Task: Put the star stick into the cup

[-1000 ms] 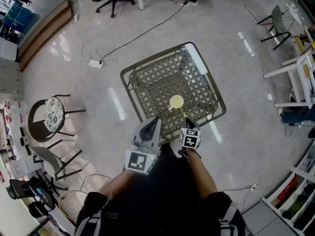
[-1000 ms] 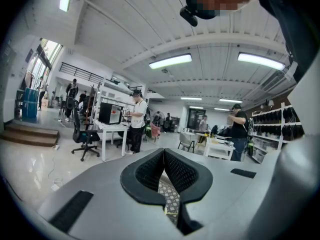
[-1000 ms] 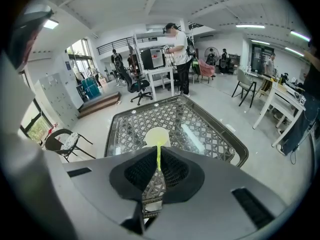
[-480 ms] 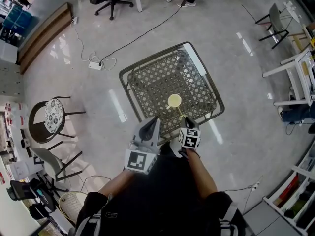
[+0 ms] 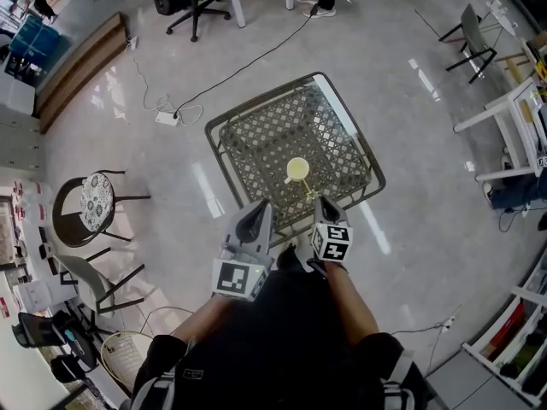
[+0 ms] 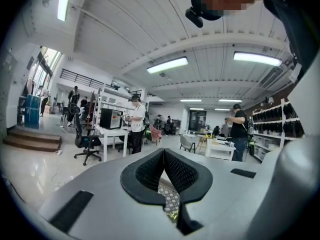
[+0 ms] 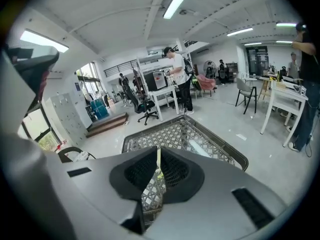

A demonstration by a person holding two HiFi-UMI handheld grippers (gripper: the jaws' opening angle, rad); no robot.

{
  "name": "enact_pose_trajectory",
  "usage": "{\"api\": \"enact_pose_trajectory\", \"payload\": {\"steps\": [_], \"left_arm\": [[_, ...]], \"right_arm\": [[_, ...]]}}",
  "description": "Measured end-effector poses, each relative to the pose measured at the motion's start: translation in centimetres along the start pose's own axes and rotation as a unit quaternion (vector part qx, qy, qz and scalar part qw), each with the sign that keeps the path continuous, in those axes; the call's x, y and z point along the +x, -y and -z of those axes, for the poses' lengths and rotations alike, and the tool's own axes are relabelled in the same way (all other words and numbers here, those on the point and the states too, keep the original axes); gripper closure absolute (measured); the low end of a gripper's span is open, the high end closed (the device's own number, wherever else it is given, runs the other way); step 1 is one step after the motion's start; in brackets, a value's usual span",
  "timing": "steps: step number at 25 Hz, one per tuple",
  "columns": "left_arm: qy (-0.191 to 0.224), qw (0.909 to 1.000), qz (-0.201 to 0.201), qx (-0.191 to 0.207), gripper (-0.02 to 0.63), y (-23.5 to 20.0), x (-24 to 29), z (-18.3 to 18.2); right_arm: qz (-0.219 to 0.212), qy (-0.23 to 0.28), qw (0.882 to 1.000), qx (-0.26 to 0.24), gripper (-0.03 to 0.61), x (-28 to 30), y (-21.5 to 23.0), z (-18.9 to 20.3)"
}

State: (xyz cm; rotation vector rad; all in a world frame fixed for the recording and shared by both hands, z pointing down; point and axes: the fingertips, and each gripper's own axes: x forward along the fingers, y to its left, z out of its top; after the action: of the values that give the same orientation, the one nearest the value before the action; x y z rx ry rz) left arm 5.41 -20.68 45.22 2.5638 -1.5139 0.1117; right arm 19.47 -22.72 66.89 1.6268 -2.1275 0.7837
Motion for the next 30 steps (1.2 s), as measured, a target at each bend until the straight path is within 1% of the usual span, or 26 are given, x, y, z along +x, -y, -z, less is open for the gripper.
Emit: {"api": "enact_pose_trajectory", "payload": {"steps": [6,13,17,21,27,30], "left_arm": [[0.006,1.0000,-0.003,0.003,0.597,0.5,-1.6,0.0],[0.014,0.9997,0.011,-0.015,0.597,-0.2,-1.9,-0.3],[0.018,0.9994,0.028,-0.012,0.597,-0.7,-2.1,-0.9],[0.015,0.9986,0.051,-0.009,0.597,-1.7,-2.5,-0.5],[0.012,0.9973,0.072,-0.007,0.597,-2.5,-2.1,-0.2],[0.020,0.9965,0.079,-0.016,0.597,-2.6,-1.7,-0.7]], "right_arm": [[-0.018,0.047,0.999,0.001,0.561,-3.5,-1.4,-2.3],[-0.014,0.103,0.994,0.017,0.566,-7.7,-3.1,-5.8],[-0.018,0.130,0.991,0.013,0.568,-10.0,-5.3,-7.4],[-0.012,0.154,0.988,0.007,0.566,-11.6,-7.5,-8.5],[-0.002,0.184,0.983,0.011,0.567,-13.0,-9.2,-10.1],[0.007,0.190,0.982,0.010,0.566,-13.1,-9.6,-10.3]]}}
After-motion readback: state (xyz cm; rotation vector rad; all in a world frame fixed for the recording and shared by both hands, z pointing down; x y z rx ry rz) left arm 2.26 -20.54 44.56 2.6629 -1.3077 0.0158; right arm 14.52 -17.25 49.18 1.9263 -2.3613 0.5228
